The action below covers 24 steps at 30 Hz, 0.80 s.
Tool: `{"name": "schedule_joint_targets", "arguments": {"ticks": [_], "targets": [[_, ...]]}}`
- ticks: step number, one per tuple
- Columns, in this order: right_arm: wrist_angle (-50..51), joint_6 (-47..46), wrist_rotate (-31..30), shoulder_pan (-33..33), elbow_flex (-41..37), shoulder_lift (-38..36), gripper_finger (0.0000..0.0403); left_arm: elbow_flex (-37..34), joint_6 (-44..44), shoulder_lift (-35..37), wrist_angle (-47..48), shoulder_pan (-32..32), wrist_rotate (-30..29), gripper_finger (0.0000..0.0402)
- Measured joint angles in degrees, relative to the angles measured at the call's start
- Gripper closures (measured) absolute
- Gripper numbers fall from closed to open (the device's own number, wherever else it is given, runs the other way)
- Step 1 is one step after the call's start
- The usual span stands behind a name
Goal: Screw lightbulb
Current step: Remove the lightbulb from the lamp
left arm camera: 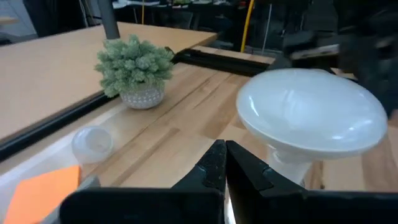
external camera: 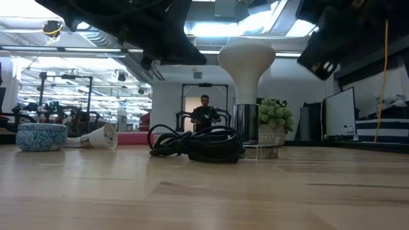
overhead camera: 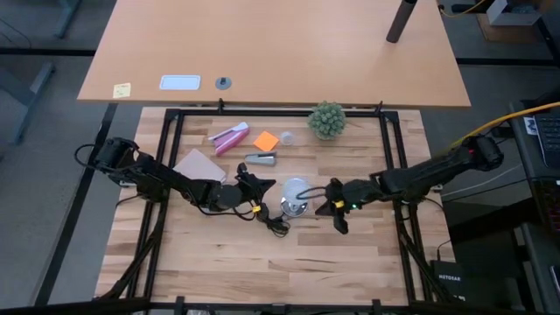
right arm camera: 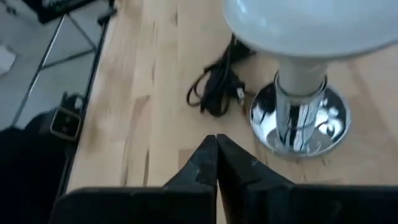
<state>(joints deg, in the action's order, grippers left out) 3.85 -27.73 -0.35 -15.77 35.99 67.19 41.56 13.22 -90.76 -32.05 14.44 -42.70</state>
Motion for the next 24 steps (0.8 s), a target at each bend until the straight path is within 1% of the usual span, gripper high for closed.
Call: {"name": "schedule_joint_targets", "arguments": {"ticks": [3,6,9,11,14,19,24], "targets": [[-0.8,-0.4,-7.6,-3.4,0.0,-1.6,0.0398,0.0,-0.6,0.0,-0.4,-1.0,0.0,0.0400],[-3.2,-0.3,-16.4,-5.9,0.0,-1.5,0.0398,0.0,0.5,0.0,-1.3,-1.7,1.1,0.0400],[-5.8,1.6,-21.4,-6.8,0.0,-1.4,0.0398,0.0,-0.4,0.0,-4.0,-1.6,2.5,0.0400],[-6.9,4.8,-21.8,-6.8,0.0,-1.5,0.0398,0.0,-2.6,0.2,-6.0,-1.0,2.7,0.0400],[-6.2,9.8,-19.7,-6.8,1.7,-4.3,0.0398,0.3,-7.6,1.8,-8.3,0.3,2.7,0.0400],[-1.6,17.9,-16.4,-6.8,6.9,-12.6,0.0398,1.5,-18.2,7.3,-12.0,3.6,2.6,0.0400],[4.2,19.1,-13.2,-6.8,11.5,-21.6,0.0397,1.7,-26.0,14.8,-11.8,8.3,2.7,0.0400]]}}
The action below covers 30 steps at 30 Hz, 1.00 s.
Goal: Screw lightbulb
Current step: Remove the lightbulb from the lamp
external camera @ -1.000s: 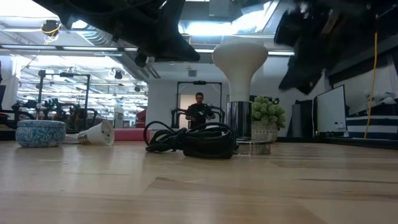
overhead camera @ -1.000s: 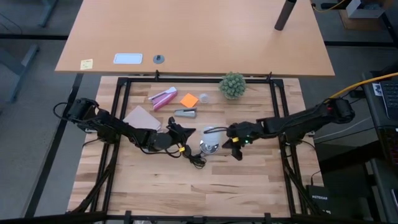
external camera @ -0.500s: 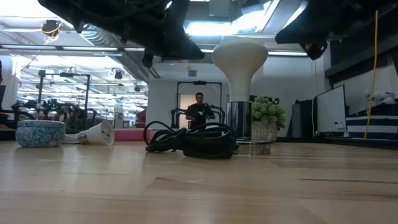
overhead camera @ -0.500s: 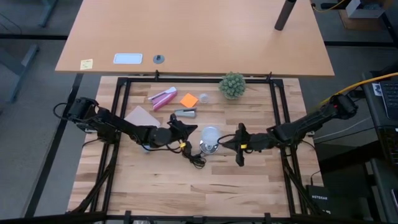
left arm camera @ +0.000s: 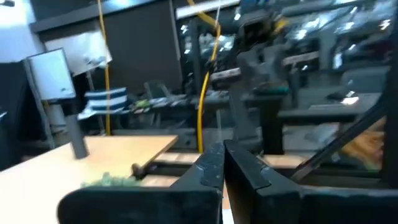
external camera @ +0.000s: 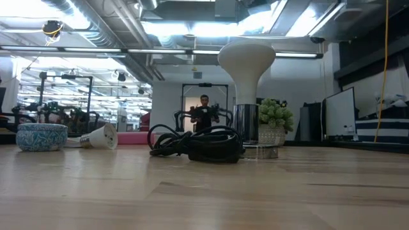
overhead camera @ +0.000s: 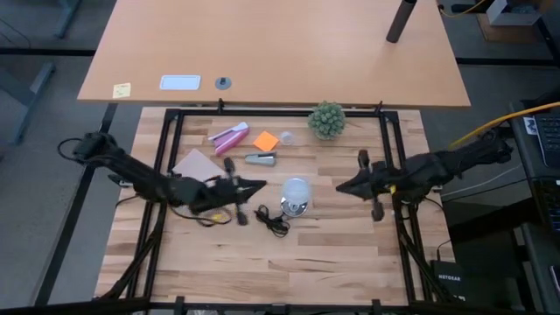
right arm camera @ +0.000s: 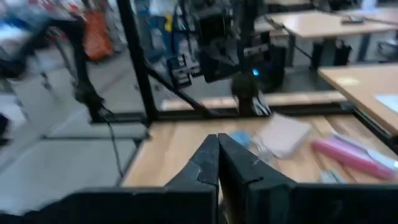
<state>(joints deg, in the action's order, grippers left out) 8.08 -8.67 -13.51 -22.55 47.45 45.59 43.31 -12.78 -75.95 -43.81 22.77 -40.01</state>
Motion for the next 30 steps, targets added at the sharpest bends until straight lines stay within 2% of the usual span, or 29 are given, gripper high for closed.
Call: {"name": "schedule_joint_targets", "arguments": {"ticks": [5,10,18,24,30], "targets": [[3.6,0.0,3.5,0.0,0.9,-8.6,0.0397,0.0,-3.0,6.6,3.1,5.7,0.0,0.0400],[4.4,-0.1,4.3,0.0,1.0,-16.3,0.0397,0.0,-6.9,12.6,5.8,10.7,0.0,0.0400],[4.6,-0.2,6.4,0.0,1.0,-25.2,0.0397,0.0,-9.8,19.5,5.4,14.4,0.0,0.0400],[4.2,-1.0,5.4,0.1,-1.6,-23.1,0.0397,0.0,-0.5,17.1,8.4,12.5,0.2,0.0400],[-2.0,-1.2,5.0,0.1,-10.4,-13.9,0.0397,0.0,7.7,6.8,11.5,8.1,1.0,0.0400]]}}
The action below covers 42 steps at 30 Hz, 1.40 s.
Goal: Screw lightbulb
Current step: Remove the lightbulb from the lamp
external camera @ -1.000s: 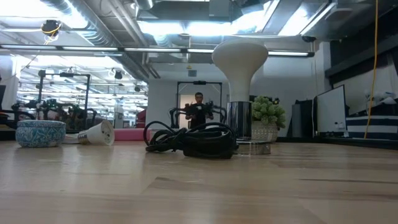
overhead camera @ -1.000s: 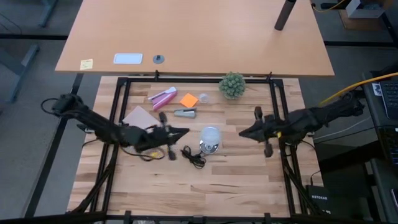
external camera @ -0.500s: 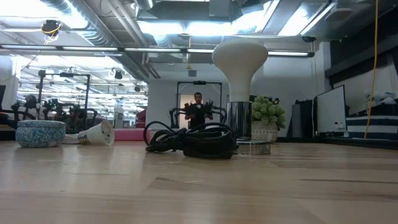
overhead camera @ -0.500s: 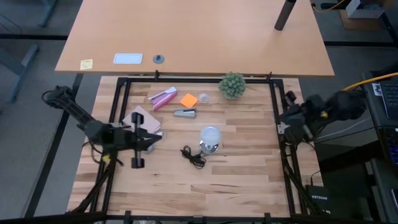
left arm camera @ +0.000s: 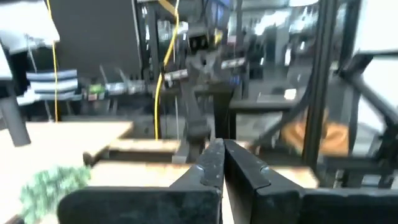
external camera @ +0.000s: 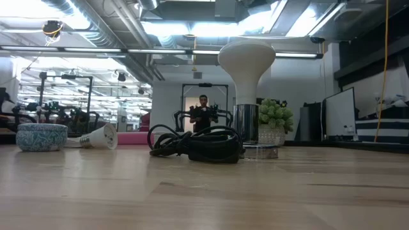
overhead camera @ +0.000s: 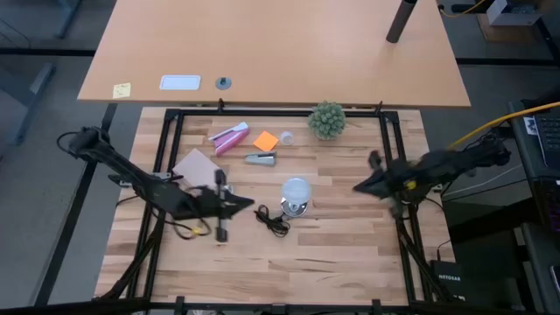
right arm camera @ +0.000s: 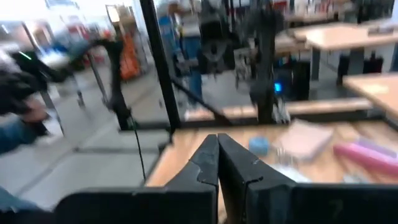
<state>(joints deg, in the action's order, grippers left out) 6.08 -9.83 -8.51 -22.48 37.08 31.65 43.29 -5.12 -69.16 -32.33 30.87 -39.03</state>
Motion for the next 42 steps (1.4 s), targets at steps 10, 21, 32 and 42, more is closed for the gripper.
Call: {"name": "schedule_joint_targets", "arguments": {"ticks": [10,21,32,42], "targets": [[-12.7,-4.9,-16.8,0.0,-6.5,22.5,0.0397,0.0,6.5,-19.6,-9.4,-10.6,0.0,0.0400],[-23.4,-6.1,-18.1,0.0,-6.5,38.0,0.0397,0.0,11.1,-24.8,-12.3,-18.4,2.1,0.0400],[-22.6,-8.2,-20.2,0.0,-6.5,38.4,0.0397,0.0,19.6,-24.8,-7.2,-20.8,9.3,0.0400],[-21.7,-8.4,-24.3,-0.1,-6.5,38.4,0.0398,0.0,18.7,-24.8,-7.2,-19.3,8.9,0.0400]]}}
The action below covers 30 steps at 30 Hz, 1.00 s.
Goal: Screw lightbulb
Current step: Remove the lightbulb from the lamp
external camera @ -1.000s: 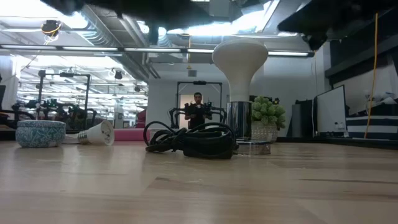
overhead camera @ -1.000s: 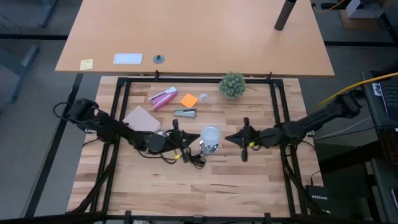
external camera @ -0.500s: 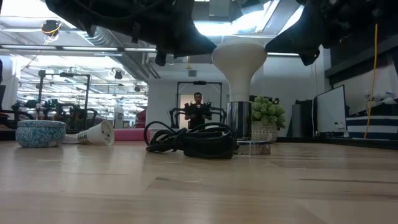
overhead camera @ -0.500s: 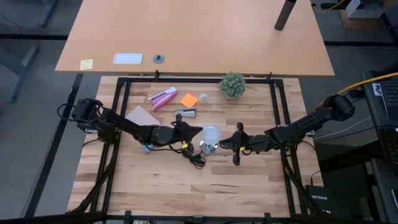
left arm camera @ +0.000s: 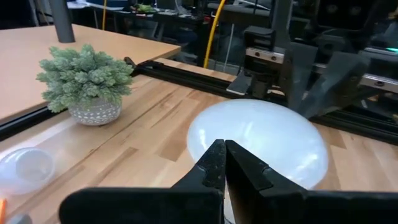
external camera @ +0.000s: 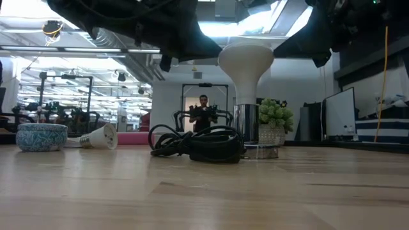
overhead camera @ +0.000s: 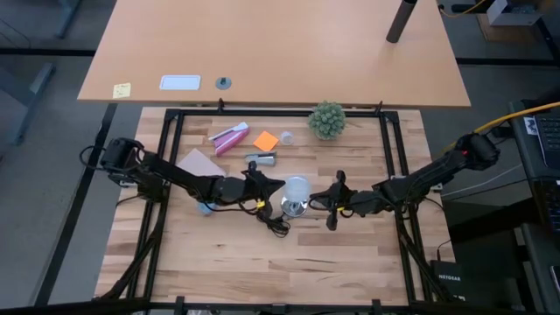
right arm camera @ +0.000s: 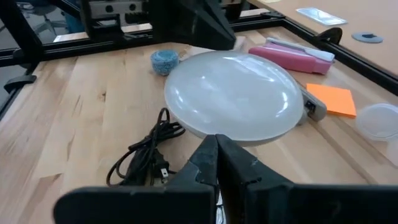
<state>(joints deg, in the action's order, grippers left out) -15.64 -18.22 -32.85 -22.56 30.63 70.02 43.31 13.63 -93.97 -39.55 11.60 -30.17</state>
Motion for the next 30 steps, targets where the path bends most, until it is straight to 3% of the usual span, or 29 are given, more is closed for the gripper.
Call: {"name": "schedule_joint_targets", "arguments": {"ticks": [19,26,30], "targets": [[2.2,-2.4,-9.7,1.0,0.0,0.0,0.0398,0.0,0.9,0.0,-1.4,3.1,1.2,0.0400],[2.2,3.8,-9.7,2.3,0.6,-1.6,0.0398,-0.1,-9.7,-0.1,-12.0,3.1,-1.8,0.0400],[4.0,6.6,-8.0,0.9,2.4,-5.4,0.0398,-0.1,-13.0,0.1,-13.6,2.9,-3.9,0.0400]]}}
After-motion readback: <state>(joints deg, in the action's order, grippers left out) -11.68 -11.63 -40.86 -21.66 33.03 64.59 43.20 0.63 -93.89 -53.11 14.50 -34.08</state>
